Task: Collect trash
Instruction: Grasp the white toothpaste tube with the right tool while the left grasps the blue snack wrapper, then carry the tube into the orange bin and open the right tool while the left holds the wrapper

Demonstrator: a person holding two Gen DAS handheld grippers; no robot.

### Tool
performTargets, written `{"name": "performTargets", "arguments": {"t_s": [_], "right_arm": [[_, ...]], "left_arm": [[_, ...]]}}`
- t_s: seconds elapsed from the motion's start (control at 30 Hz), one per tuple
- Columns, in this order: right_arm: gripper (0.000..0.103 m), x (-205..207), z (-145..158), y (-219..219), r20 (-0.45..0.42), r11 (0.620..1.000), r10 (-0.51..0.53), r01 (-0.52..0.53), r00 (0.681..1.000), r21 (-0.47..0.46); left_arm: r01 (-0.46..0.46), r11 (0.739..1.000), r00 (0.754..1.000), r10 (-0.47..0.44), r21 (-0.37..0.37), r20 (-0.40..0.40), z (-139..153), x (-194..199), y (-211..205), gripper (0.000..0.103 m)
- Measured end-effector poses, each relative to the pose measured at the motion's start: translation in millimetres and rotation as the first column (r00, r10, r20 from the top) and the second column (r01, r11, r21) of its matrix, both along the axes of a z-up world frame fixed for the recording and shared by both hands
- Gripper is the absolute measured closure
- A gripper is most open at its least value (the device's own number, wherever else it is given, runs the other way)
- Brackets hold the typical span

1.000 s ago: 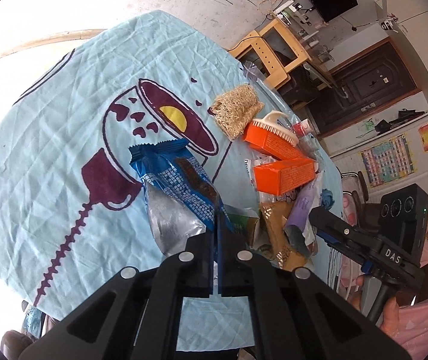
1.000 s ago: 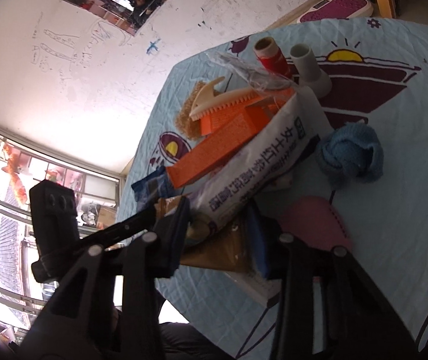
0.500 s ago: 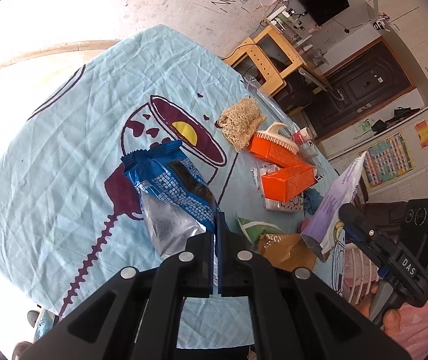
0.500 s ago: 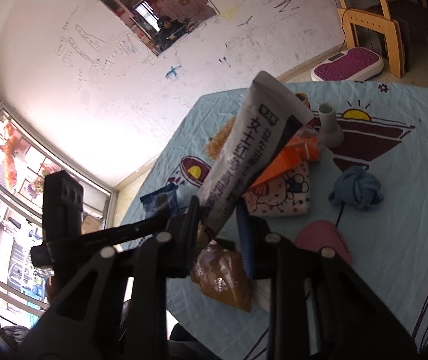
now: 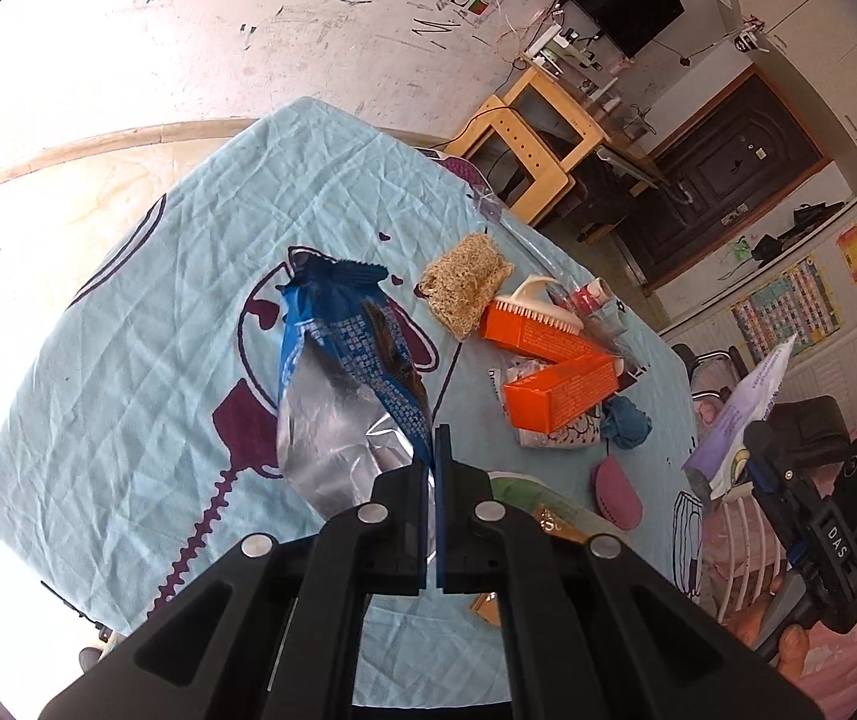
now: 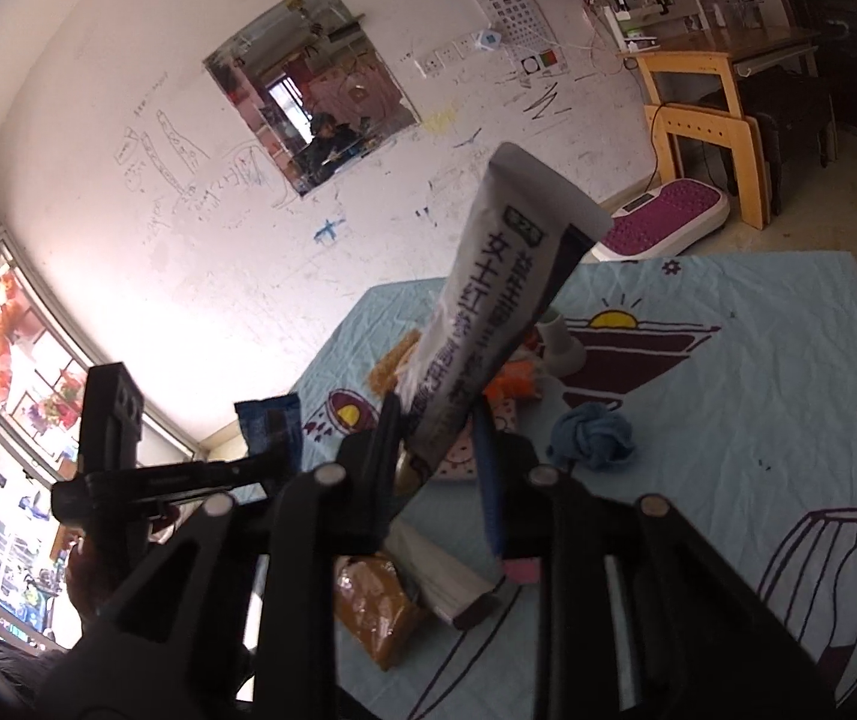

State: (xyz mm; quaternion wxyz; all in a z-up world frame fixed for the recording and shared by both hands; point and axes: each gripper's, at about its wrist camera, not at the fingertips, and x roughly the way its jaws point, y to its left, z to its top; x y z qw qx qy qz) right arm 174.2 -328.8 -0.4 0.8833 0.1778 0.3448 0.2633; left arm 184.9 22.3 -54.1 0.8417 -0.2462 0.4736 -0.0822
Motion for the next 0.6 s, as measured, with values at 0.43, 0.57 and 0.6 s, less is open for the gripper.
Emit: {"name": "performTargets", "arguments": {"t_s": [0.43, 0.57, 0.6], "right_arm": [[0.081, -29.2, -40.4, -185.7, -0.022, 0.919, -0.391, 0.390, 0.920, -0.049], [0.081, -34.0, -64.5, -224.1, -0.050, 0.877, -0.475, 0.467, 0.879, -0.109], [0.081, -35.9, -71.2, -228.9, -0.055, 0.870, -0.487, 0.478, 0.872, -0.118]], "left_arm": [[0.046, 0.994, 0.998, -0.051, 0.094, 0.044, 35.8, 20.1, -48.4, 0.103], [0.068, 0.984, 0.997, -0.073, 0.163, 0.022, 39.2, 28.9, -62.9, 0.103], [0.083, 0.980, 0.996, -0.084, 0.178, -0.001, 37.7, 31.8, -64.3, 0.103]]}}
